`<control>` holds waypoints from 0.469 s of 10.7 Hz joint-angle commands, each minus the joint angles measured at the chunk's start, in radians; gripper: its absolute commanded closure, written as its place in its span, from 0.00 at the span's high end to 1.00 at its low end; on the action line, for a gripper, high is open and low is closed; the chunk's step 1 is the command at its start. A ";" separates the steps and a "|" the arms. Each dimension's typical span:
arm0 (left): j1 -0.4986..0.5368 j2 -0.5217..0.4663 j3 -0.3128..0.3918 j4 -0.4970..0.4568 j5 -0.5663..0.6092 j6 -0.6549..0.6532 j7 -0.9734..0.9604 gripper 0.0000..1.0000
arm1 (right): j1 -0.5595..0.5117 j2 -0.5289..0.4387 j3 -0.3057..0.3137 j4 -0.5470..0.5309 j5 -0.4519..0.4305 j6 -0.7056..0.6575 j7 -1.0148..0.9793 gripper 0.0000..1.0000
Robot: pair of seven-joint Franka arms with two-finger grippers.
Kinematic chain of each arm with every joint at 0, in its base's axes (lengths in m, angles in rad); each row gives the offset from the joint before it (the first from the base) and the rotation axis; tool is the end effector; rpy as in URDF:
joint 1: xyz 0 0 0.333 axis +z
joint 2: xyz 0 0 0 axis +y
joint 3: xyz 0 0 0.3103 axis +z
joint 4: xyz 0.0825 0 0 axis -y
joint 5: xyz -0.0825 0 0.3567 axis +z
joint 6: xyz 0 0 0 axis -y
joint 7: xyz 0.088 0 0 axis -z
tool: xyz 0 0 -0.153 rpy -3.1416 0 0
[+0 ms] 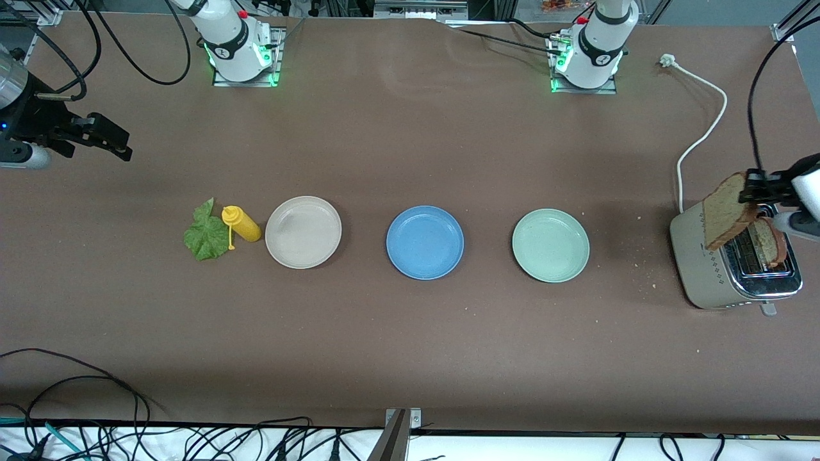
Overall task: Make sandwich in blue plate with both arms
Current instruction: 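Lift the toast slice out of the toaster with the left gripper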
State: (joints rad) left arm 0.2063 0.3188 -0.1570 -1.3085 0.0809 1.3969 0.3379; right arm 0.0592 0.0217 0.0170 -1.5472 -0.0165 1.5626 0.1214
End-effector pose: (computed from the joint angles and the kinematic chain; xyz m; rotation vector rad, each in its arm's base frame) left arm 0.5844 0.0549 0.4968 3.0775 -0.4360 -0.3567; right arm 0.5314 0.0379 0.5711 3.1241 -0.0708 -0.0073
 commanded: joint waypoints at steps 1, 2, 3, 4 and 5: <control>-0.109 0.052 0.004 0.021 -0.071 -0.016 -0.110 0.00 | 0.001 -0.002 -0.002 0.013 0.012 -0.016 0.000 1.00; -0.152 0.068 0.005 0.023 -0.101 -0.016 -0.181 0.00 | 0.001 -0.002 -0.002 0.013 0.012 -0.016 0.000 1.00; -0.184 0.077 0.007 0.015 -0.137 -0.009 -0.245 0.00 | 0.001 -0.002 -0.002 0.013 0.012 -0.016 -0.002 1.00; -0.212 0.086 0.007 0.005 -0.186 -0.001 -0.266 0.00 | 0.001 -0.002 -0.002 0.013 0.012 -0.016 0.000 1.00; -0.246 0.091 0.008 -0.003 -0.244 0.032 -0.267 0.00 | 0.001 -0.002 -0.002 0.013 0.012 -0.016 -0.002 1.00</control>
State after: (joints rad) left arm 0.0147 0.3944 -0.1601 -1.3107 -0.0573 1.3974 0.1063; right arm 0.0593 0.0216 0.0168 -1.5466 -0.0164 1.5621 0.1214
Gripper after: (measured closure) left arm 0.912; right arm 0.000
